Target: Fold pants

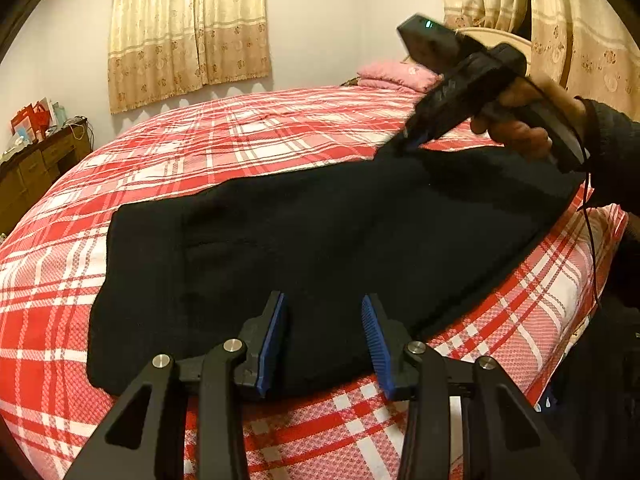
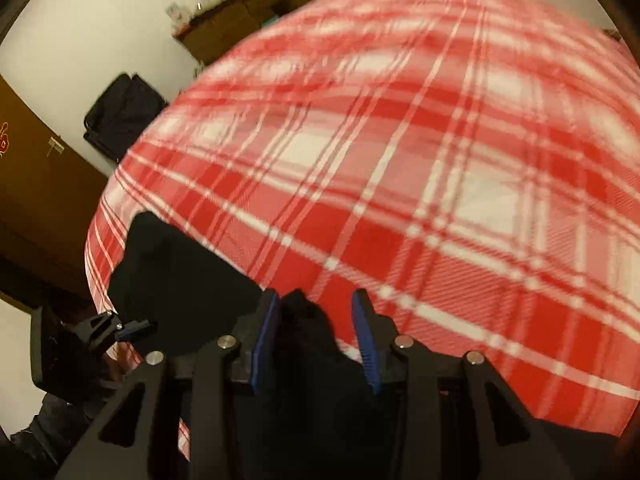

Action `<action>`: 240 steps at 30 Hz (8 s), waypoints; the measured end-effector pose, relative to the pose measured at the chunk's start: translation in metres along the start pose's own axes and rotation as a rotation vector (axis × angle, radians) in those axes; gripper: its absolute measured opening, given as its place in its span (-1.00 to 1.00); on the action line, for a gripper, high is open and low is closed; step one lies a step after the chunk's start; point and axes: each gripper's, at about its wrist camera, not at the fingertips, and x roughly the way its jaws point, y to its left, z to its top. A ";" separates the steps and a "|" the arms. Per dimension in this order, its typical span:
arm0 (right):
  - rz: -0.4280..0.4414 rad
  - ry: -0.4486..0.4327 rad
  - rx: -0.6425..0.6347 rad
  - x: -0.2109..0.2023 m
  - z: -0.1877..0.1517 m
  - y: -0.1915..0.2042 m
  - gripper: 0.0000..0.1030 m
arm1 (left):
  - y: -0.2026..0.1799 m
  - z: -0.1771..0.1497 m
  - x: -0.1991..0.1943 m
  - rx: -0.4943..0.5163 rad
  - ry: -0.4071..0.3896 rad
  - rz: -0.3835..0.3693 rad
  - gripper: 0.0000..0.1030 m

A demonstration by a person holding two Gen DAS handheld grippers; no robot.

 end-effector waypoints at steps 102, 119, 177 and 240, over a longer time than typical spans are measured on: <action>-0.617 -0.742 0.596 -0.344 -0.337 -0.198 0.18 | -0.327 0.142 0.130 0.397 0.147 -0.447 -0.52; -0.454 -0.737 0.803 -0.361 -0.367 -0.248 -0.31 | -0.311 0.151 0.128 0.319 0.127 -0.530 -0.82; -0.495 -0.283 0.181 -0.203 -0.259 -0.115 0.33 | -0.223 0.119 0.105 0.107 0.068 -0.339 0.36; 0.166 -0.108 0.198 -0.012 -0.010 -0.033 -0.83 | -0.123 0.043 0.054 -0.119 -0.007 -0.069 0.37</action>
